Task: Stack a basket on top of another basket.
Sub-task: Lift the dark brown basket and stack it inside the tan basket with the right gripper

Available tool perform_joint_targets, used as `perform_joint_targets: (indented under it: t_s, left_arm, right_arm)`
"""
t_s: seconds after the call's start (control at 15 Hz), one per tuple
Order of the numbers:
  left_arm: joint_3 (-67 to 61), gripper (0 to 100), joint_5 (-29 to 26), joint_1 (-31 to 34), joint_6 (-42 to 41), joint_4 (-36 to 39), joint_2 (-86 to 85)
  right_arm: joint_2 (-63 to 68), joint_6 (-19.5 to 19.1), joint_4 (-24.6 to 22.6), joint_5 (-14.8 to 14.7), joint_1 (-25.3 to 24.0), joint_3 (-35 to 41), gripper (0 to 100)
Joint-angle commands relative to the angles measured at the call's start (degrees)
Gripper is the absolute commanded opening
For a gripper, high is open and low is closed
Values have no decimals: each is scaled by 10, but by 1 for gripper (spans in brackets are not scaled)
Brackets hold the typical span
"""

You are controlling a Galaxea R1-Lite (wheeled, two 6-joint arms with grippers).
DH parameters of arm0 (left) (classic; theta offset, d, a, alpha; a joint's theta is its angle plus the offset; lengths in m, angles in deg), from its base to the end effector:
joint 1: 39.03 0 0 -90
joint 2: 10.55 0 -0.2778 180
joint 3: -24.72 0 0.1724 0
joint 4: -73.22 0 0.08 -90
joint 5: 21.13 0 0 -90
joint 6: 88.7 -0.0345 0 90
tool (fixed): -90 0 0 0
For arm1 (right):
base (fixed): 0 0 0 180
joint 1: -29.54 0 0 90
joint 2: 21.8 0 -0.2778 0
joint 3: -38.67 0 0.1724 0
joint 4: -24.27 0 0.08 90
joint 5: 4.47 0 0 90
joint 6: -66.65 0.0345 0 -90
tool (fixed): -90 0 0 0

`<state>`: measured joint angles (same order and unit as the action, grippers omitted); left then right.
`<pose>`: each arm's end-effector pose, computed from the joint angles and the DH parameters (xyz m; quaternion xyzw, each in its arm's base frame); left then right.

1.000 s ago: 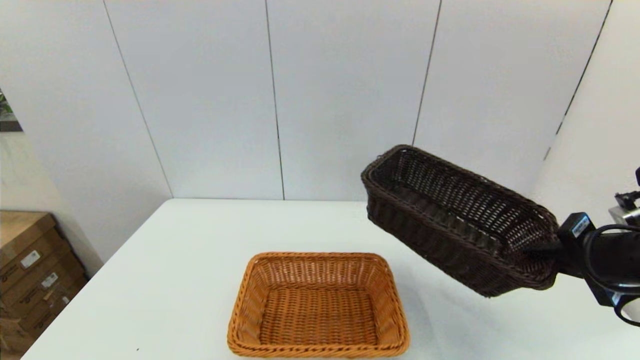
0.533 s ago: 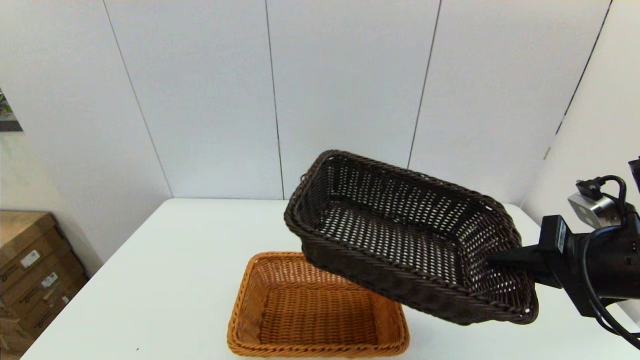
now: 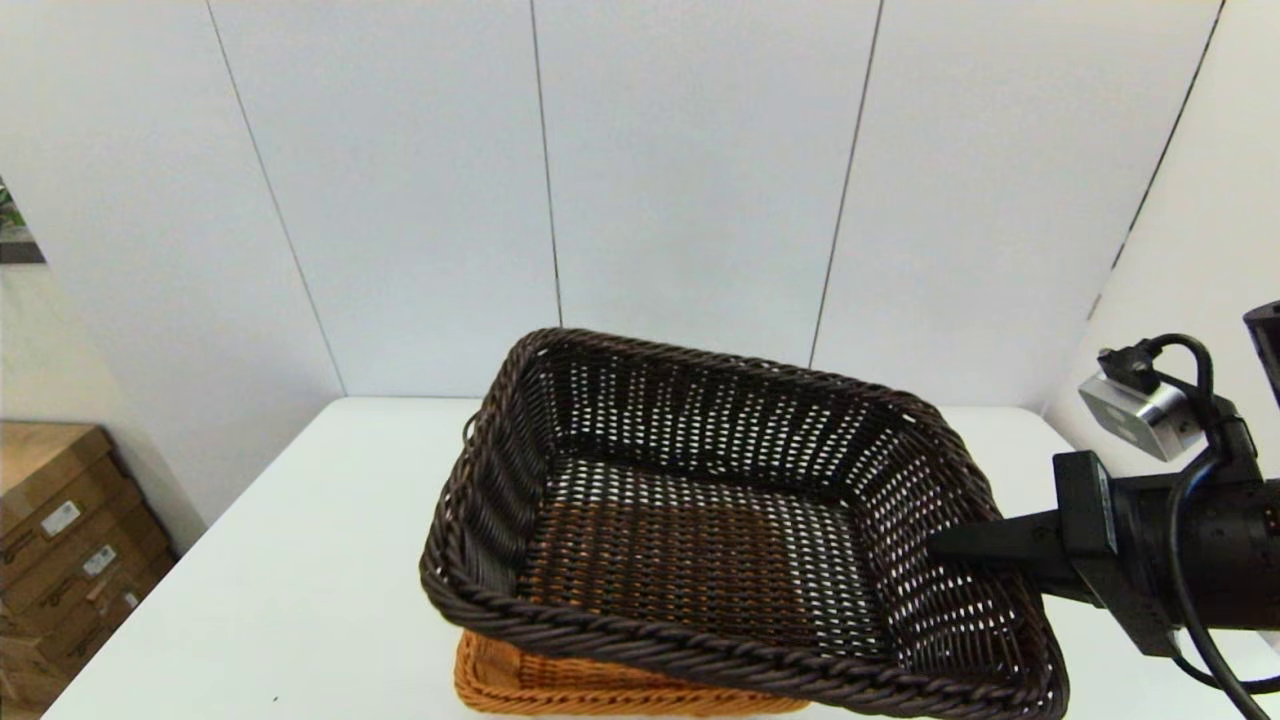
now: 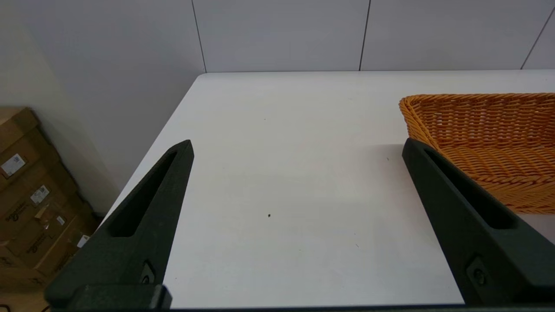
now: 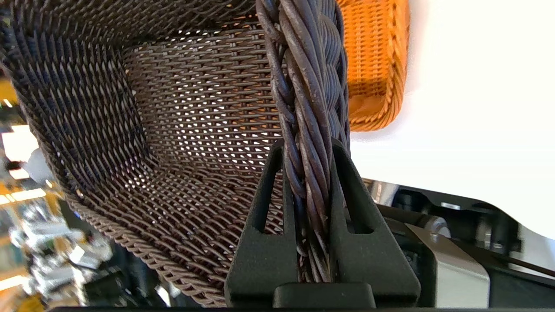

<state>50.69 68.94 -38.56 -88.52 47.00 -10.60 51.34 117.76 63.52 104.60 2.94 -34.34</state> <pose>-0.0084 0.0000 0.0750 -0.0016 0.0017 0.0047 1.0000 0.1549 0.0902 0.1940 0.3544 0.4609 0.1846 0.7924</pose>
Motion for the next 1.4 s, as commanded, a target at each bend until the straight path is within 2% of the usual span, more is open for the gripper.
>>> perform_joint_targets:
  t_s: [0.07, 0.27, 0.67, 0.73, 0.87, 0.93, 1.4]
  left_arm:
    - [-1, 100, 0, 0, 0, 0, 0]
    - [-1, 100, 0, 0, 0, 0, 0]
    - [-1, 100, 0, 0, 0, 0, 0]
    - [-1, 100, 0, 1, 0, 0, 0]
    - [-1, 100, 0, 0, 0, 0, 0]
    - [-1, 100, 0, 0, 0, 0, 0]
    - [-1, 100, 0, 1, 0, 0, 0]
  right_arm:
    - [26, -14, -4, 0, -48, -3, 0]
    - [65, -29, -4, -1, -65, -10, 0]
    - [147, -33, -2, -18, -67, -58, 0]
    - [160, -36, 2, -25, -67, -68, 0]
    - [185, -38, 16, -65, -67, -83, 0]
    - [193, -36, 22, -75, -67, -89, 0]
    - [192, -32, 24, -76, -64, -96, 0]
